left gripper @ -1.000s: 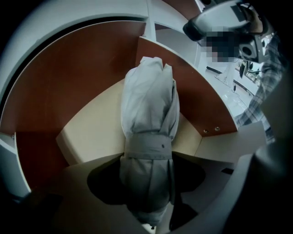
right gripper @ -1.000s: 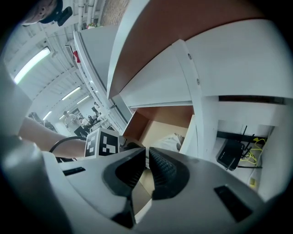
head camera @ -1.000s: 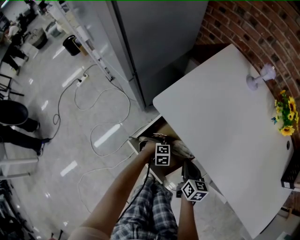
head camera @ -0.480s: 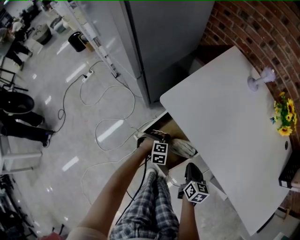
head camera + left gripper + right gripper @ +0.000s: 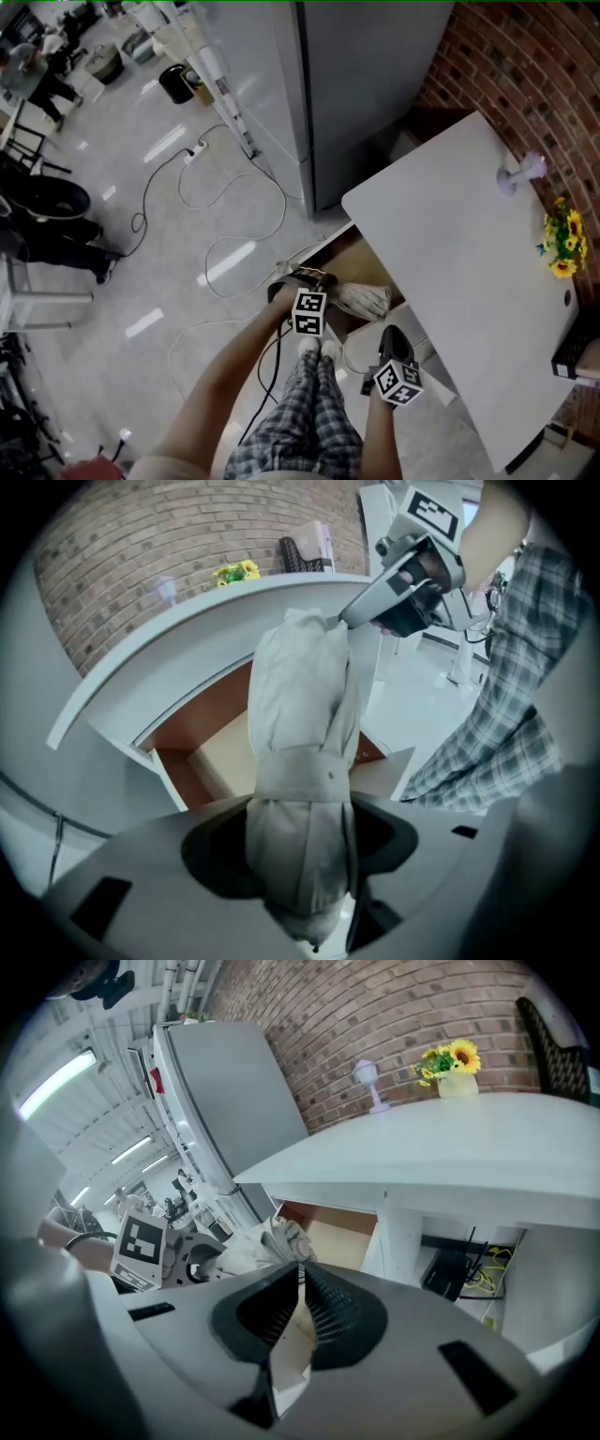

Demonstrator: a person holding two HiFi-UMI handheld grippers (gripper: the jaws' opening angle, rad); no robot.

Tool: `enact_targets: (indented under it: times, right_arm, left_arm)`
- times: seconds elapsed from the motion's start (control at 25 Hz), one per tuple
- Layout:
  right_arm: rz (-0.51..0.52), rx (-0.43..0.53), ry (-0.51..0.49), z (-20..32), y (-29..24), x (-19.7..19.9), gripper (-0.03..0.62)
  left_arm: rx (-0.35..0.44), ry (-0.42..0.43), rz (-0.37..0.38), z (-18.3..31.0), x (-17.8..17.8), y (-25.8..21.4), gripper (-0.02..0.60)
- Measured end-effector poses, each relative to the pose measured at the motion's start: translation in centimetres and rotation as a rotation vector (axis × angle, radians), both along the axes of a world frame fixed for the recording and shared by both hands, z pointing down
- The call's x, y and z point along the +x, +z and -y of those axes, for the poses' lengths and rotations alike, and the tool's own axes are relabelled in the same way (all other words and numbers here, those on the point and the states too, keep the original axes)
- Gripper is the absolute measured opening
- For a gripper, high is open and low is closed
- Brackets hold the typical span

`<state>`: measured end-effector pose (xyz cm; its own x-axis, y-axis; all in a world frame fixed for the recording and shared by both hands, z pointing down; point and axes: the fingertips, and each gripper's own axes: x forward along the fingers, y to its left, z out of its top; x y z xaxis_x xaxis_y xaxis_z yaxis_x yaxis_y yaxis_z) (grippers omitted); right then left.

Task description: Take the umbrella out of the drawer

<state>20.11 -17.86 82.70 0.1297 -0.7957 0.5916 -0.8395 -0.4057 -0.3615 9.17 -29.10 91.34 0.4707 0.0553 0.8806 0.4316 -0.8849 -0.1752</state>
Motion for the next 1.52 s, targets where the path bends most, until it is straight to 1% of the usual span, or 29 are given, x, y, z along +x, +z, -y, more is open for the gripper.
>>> enact_targets:
  times: [0.2, 0.4, 0.52, 0.64, 0.88, 1.0, 1.08, 1.16, 1.24, 1.4, 1.52]
  right_arm:
    - [-0.021, 0.041, -0.02, 0.4, -4.8, -1.4, 0.038]
    - [-0.065, 0.114, -0.034, 1.3, -10.5, -1.2, 0.037]
    - [-0.105, 0.168, -0.043, 1.9, -14.5, -0.5, 0.035]
    - [-0.155, 0.224, -0.052, 2.5, -19.0, 0.7, 0.035]
    - [-0.281, 0.346, -0.037, 3.2, -27.8, 5.1, 0.035]
    - [-0.323, 0.402, -0.017, 2.6, -31.8, 7.2, 0.035]
    - [-0.36, 0.433, -0.014, 2.4, -34.4, 8.5, 0.035]
    - [-0.403, 0.455, -0.031, 2.3, -36.5, 9.1, 0.034]
    - [-0.451, 0.468, -0.053, 2.2, -38.4, 9.6, 0.033]
    - [-0.494, 0.523, -0.056, 2.1, -42.0, 10.6, 0.029]
    - [-0.51, 0.554, -0.06, 2.0, -43.7, 10.8, 0.028]
  left_arm:
    - [-0.023, -0.084, -0.068, -0.8, -3.4, -6.0, 0.253]
    - [-0.052, -0.213, -0.206, -0.7, -4.0, -13.7, 0.253]
    - [-0.081, -0.308, -0.321, -0.4, -3.6, -19.1, 0.253]
    - [-0.098, -0.403, -0.462, 0.2, -2.9, -25.4, 0.255]
    - [-0.09, -0.595, -0.731, 3.0, -1.6, -37.0, 0.255]
    - [-0.062, -0.671, -0.84, 4.0, -1.8, -42.1, 0.256]
    - [-0.056, -0.729, -0.914, 4.7, -2.2, -45.1, 0.258]
    - [-0.064, -0.792, -0.983, 5.2, -2.9, -47.4, 0.258]
    - [-0.057, -0.845, -1.032, 5.7, -3.8, -49.1, 0.258]
    - [-0.02, -0.914, -1.102, 6.8, -5.4, -51.8, 0.258]
    - [0.029, -0.945, -1.143, 7.2, -6.7, -53.3, 0.258]
